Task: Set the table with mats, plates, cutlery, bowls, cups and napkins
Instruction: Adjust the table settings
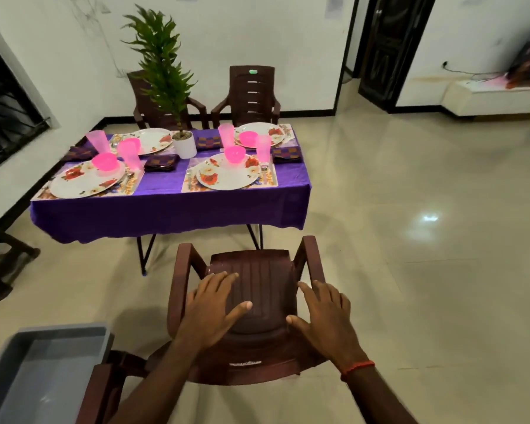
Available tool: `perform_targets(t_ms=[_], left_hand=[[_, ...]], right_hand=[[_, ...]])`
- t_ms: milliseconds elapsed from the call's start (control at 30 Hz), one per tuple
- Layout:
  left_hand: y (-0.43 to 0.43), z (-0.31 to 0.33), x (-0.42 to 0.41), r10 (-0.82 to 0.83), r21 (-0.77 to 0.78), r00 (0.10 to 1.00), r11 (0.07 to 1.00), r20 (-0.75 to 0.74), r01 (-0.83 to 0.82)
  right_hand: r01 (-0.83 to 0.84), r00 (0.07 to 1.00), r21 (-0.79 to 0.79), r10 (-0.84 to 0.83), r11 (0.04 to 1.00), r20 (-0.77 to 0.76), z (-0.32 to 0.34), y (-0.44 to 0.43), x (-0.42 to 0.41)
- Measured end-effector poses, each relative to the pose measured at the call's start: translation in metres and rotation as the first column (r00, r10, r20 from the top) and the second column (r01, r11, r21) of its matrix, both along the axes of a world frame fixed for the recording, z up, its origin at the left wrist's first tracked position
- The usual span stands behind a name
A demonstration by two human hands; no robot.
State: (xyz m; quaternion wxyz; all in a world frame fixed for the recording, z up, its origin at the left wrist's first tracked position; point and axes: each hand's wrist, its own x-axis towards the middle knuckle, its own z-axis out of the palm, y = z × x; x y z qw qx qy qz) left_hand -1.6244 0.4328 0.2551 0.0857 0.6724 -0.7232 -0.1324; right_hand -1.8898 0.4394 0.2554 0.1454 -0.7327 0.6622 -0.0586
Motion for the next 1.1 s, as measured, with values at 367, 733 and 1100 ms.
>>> perform_targets(t_ms=[367, 733, 1100], left_hand=[[-0.01, 0.005, -0.104, -0.166, 0.039, 0.986, 0.985, -0.025, 0.167], [-0.075, 0.018, -0.244, -0.179, -0.045, 0.983, 0.983, -0.044, 0.177], [-0.141, 0.013, -0.361, -0.204, -0.054, 0.978, 0.978, -0.031, 0.202]], right_hand=[[-0.004, 1.0, -0.043, 0.003, 0.999, -0.018, 0.023, 0.028, -0.055], [-0.016, 0.999, -0.067, 0.019, 0.998, 0.044, 0.022, -0.026, -0.187], [-0.035, 0.996, -0.036, 0.038, 0.999, 0.077, 0.013, -0.1, -0.286]])
